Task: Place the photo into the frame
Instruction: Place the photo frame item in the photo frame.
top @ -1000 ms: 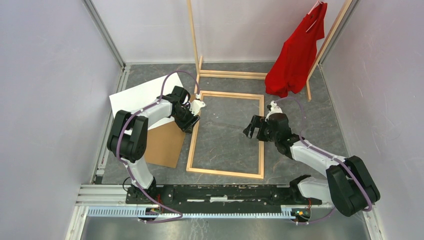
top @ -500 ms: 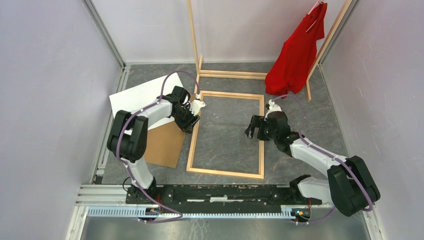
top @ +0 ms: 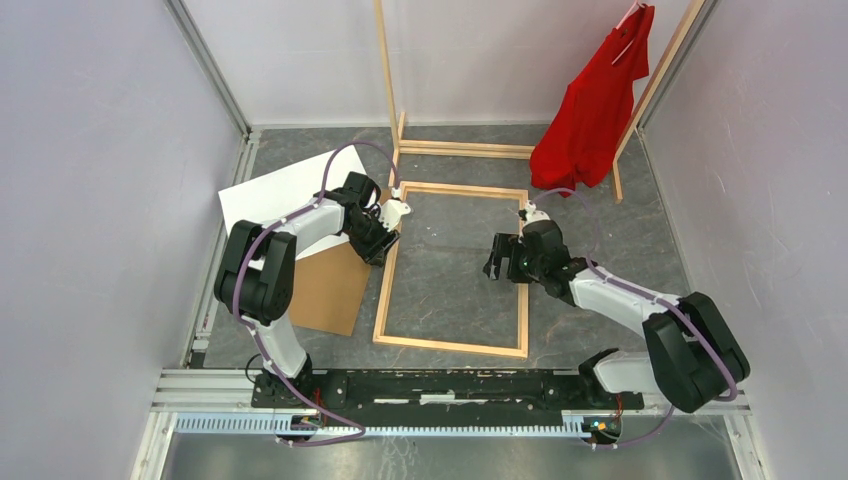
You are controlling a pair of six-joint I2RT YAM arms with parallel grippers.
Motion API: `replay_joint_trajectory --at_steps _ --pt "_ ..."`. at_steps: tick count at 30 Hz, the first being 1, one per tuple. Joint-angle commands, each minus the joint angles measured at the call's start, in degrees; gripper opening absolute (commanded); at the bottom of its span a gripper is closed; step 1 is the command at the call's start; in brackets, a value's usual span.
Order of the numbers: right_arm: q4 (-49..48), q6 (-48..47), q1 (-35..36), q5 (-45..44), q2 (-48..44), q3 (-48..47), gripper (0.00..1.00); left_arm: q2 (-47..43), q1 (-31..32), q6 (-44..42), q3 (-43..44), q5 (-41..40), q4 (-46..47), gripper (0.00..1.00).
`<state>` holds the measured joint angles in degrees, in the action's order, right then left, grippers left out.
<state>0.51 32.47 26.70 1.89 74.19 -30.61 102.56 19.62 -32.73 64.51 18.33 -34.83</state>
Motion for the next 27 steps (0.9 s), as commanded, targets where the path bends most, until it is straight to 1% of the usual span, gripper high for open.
replay_joint_trajectory --at_steps 1,7,13,15,19,22,24,27 --pt "5.8 -1.4 1.7 -5.0 2.3 -3.8 0.93 1.1 0.7 -1.5 -1.0 2.6 -1.5 0.56" --pt "8.4 -1.4 4.1 -8.8 4.3 -5.8 0.94 1.1 0.6 -1.5 -1.1 2.5 -1.3 0.56" --pt "7.9 -1.0 4.4 -7.9 5.9 -5.6 0.94 1.0 0.7 -1.6 -1.2 2.2 -1.3 0.55" --pt "7.9 -1.8 4.9 -8.0 5.0 -6.5 0.93 1.0 0.7 -1.5 -1.2 2.1 -1.3 0.55" --pt "10.8 -5.0 5.6 -10.4 1.0 -11.2 0.91 0.7 0.5 -1.6 -1.2 1.8 -1.5 0.55" --pt "14.5 -6.7 5.6 -12.5 -1.1 -14.9 0.85 0.7 -0.1 -1.6 -0.5 2.2 -2.0 0.55" --pt "17.2 -7.4 5.7 -12.8 -1.8 -16.4 0.78 0.8 -0.7 -1.6 0.2 2.6 -2.5 0.55" --pt "20.7 -7.7 6.7 -12.3 -2.9 -15.9 0.64 0.7 -1.6 -1.9 0.5 2.7 -2.7 0.55"
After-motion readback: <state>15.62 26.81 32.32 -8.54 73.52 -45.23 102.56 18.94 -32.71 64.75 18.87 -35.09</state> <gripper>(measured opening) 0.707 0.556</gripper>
